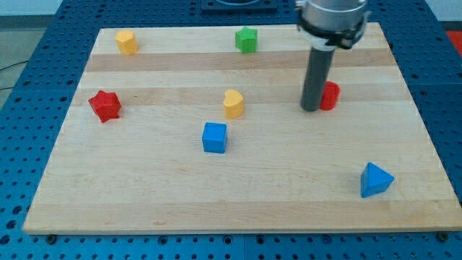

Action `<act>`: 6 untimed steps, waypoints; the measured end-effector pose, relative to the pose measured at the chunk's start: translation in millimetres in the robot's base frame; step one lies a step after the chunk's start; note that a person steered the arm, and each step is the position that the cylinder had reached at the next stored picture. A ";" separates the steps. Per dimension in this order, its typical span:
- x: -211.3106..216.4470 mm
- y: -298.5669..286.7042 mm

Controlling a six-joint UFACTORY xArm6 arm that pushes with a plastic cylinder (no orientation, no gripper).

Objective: Move the blue triangle to the bottom left of the board

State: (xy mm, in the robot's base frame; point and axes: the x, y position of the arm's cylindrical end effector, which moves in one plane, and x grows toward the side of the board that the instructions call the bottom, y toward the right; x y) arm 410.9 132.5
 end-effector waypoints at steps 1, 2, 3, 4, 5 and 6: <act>-1.2 25.4; -2.7 8.9; -14.4 0.2; -28.4 5.0; -28.8 26.0; -28.8 32.6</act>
State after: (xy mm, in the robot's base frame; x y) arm 382.1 165.1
